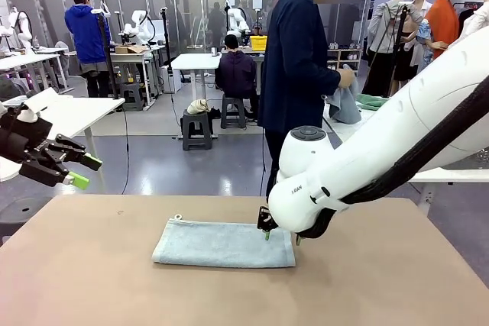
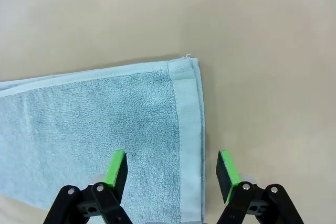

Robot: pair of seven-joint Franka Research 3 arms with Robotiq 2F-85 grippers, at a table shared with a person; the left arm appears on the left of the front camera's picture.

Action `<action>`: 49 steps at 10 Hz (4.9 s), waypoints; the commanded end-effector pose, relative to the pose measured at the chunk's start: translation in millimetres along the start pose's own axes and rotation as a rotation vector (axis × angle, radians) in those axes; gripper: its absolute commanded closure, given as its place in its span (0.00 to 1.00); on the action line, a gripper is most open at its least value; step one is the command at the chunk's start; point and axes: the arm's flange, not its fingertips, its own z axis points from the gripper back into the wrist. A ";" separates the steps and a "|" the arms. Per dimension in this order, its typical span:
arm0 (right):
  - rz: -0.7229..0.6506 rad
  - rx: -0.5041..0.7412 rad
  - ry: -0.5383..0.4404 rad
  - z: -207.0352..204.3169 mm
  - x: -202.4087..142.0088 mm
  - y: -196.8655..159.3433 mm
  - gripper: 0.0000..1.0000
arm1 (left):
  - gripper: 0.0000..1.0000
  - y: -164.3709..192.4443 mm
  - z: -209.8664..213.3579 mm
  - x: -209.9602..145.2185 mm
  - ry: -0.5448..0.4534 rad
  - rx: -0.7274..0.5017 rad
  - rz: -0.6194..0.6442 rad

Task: Fold the towels and place them in the basket.
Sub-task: When a person lays out a Towel with hook on the table, fold it in half twice.

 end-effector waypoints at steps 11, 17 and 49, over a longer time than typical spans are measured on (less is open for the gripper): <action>-0.068 -0.028 -0.004 -12.1 4.9 4.1 0.63 | 0.16 -1.3 2.3 1.8 -0.016 -0.007 -0.012; -0.068 -0.038 0.021 -16.3 2.7 -4.0 1.00 | 0.16 -1.3 2.3 1.8 -0.016 -0.007 -0.012; -0.155 0.002 -0.065 59.6 -6.3 192.5 1.00 | 0.16 -1.3 2.3 1.8 -0.016 -0.007 -0.012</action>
